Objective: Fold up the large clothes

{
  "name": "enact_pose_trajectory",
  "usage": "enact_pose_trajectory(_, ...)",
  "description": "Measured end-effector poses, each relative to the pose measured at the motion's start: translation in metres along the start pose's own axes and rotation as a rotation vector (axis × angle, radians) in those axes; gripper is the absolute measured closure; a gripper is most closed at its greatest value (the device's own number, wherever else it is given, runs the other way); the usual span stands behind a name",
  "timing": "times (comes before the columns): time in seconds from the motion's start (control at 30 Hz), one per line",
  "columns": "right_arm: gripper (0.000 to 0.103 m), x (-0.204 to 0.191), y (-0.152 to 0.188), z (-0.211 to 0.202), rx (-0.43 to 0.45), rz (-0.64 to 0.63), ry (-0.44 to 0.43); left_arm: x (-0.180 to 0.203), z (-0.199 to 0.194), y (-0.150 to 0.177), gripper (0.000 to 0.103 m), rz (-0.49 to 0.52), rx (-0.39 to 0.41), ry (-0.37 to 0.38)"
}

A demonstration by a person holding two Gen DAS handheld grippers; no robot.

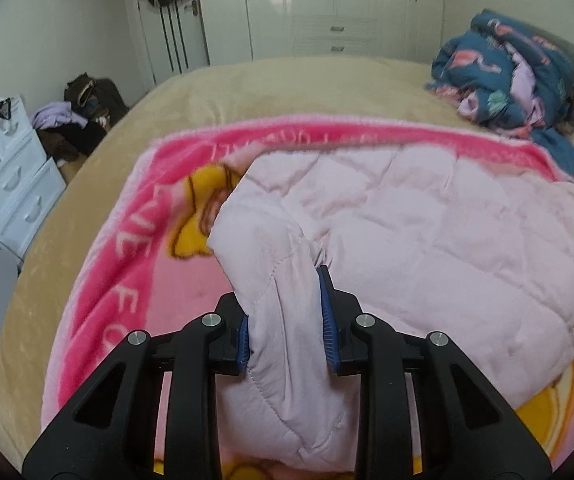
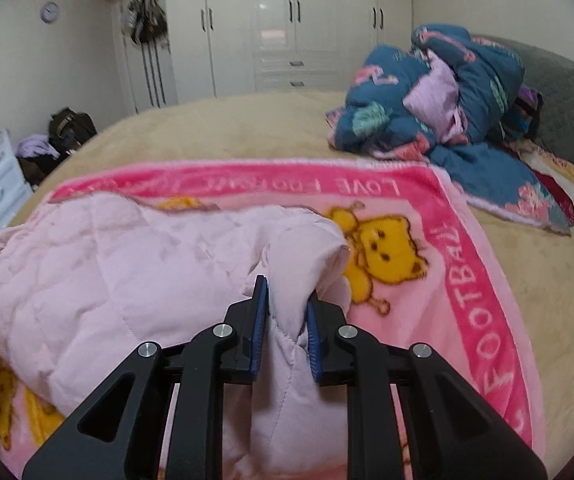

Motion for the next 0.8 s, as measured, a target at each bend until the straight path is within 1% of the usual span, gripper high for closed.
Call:
enact_pose_trajectory(0.07,0.091,0.007,0.01,0.015,-0.037,0.022,0.031,0.0,0.009,0.006,0.082,-0.003,-0.021,-0.009)
enact_pose_trajectory(0.17,0.091,0.023,0.031,0.037,-0.101,0.107,0.008,-0.001,0.023,0.019,0.079,-0.018,-0.055,-0.002)
enact_pose_trajectory(0.23,0.09,0.025,0.043,0.045,-0.121,0.12,-0.006,0.0,0.029,0.027,0.078,-0.011,-0.068,0.002)
enact_pose_trajectory(0.37,0.09,0.019,0.056,0.051,-0.125,0.091,0.008,0.004,0.033,0.031,0.077,0.001,-0.068,-0.011)
enact_pose_trajectory(0.6,0.088,0.017,0.066,0.059,-0.142,0.077,0.027,0.003,0.042,0.038,0.075,-0.051,-0.074,0.016)
enact_pose_trajectory(0.8,0.085,0.017,0.066,0.061,-0.167,0.077,0.037,0.004,0.041,0.037,0.073,-0.055,-0.08,0.007)
Point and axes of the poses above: each gripper's, at about its wrist camera, not at the fingertips, and z roughly the way its jaws point, x to its right, y to its underside, the point moved 5 cm from there along z, roughly the way its jaws point, and after that the axes turned 2 degrees about z, right-handed, at the moved point
